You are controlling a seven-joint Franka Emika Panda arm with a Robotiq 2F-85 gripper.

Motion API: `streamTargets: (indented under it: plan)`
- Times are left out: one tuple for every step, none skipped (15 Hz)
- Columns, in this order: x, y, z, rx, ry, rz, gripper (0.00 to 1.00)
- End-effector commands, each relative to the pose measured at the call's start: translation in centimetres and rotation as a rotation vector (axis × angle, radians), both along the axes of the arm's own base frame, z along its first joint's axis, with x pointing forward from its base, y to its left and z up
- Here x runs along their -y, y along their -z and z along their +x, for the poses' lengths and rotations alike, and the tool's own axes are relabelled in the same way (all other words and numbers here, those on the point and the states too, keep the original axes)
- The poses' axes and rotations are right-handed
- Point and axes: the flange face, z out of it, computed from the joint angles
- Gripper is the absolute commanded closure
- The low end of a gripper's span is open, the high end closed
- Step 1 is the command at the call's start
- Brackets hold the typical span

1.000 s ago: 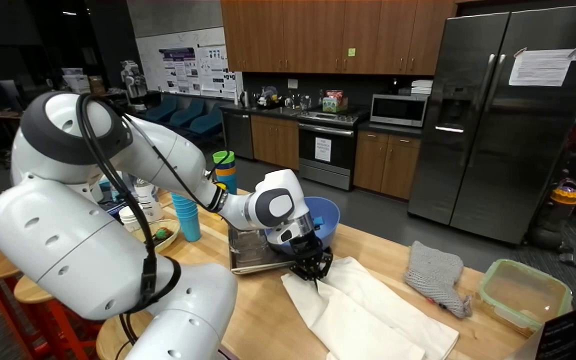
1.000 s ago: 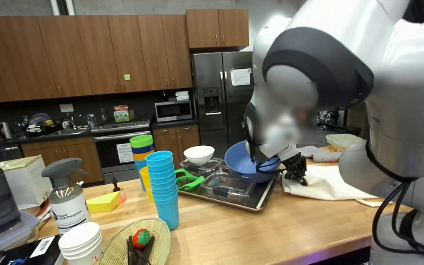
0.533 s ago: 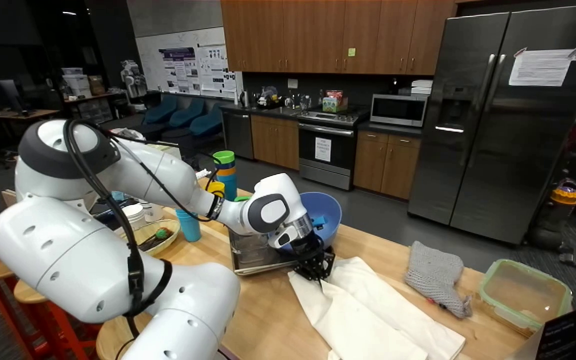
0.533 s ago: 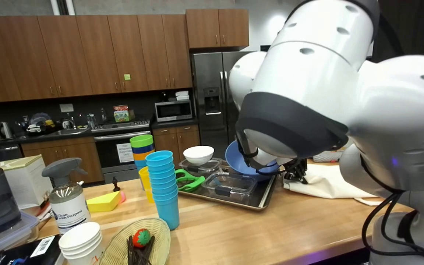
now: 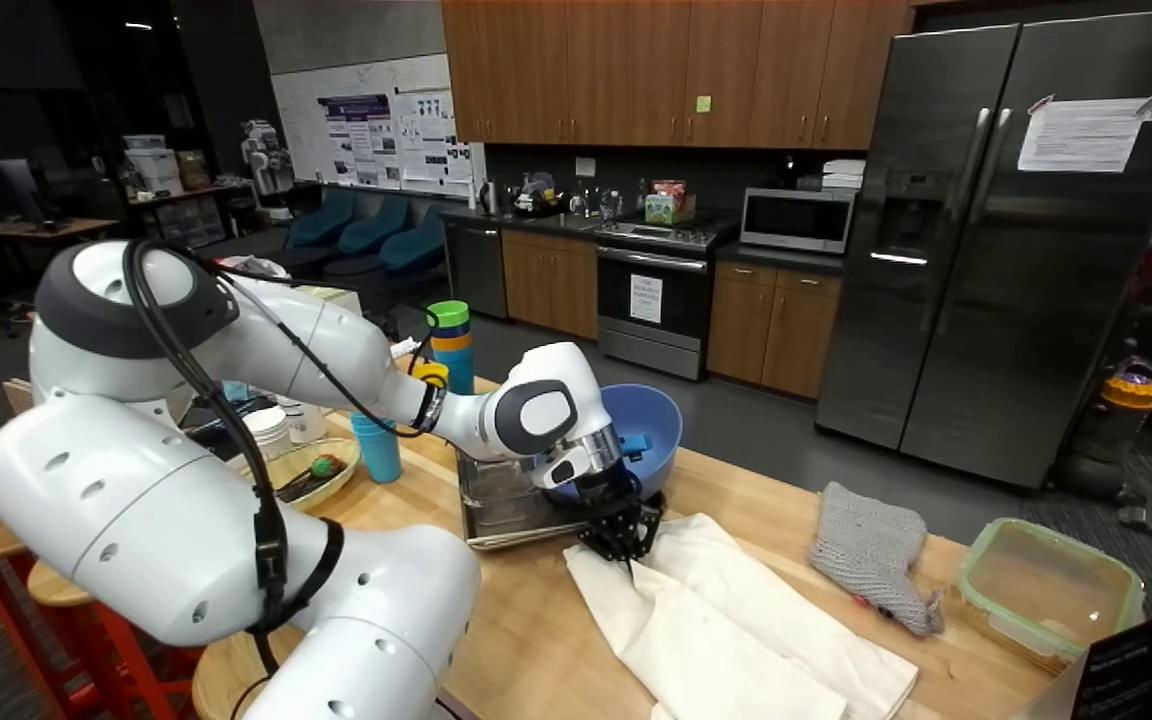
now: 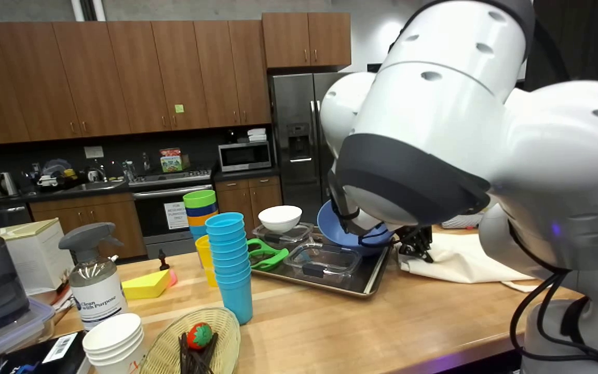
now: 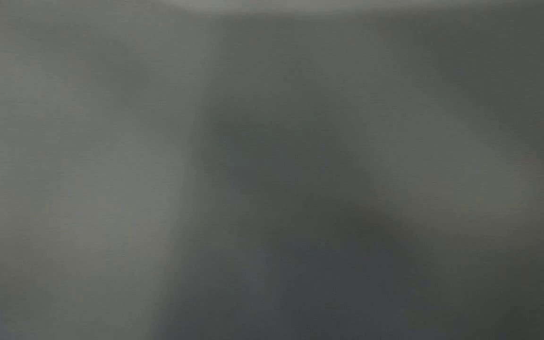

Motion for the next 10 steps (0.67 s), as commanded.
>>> streamTargets:
  plan:
    - [-0.1,-0.1,-0.2,-0.065,0.01,0.066,0.99]
    - [-0.2,-0.2,-0.2,-0.086,0.005,0.078,0.99]
    - [-0.3,-0.2,-0.3,-0.105,0.001,0.09,0.99]
    - [-0.3,-0.3,-0.4,-0.137,-0.002,0.109,0.99]
    - [-0.3,-0.5,-0.5,-0.179,0.001,0.132,0.99]
    - [-0.3,-0.7,-0.6,-0.227,0.016,0.15,0.99]
    - [-0.3,-0.9,-0.6,-0.261,0.039,0.167,0.99]
    - [-0.4,-1.1,-0.6,-0.288,0.075,0.192,0.99]
    - [-0.6,-1.3,-0.6,-0.309,0.113,0.223,0.99]
    - [-0.7,-1.4,-0.5,-0.327,0.153,0.253,0.99]
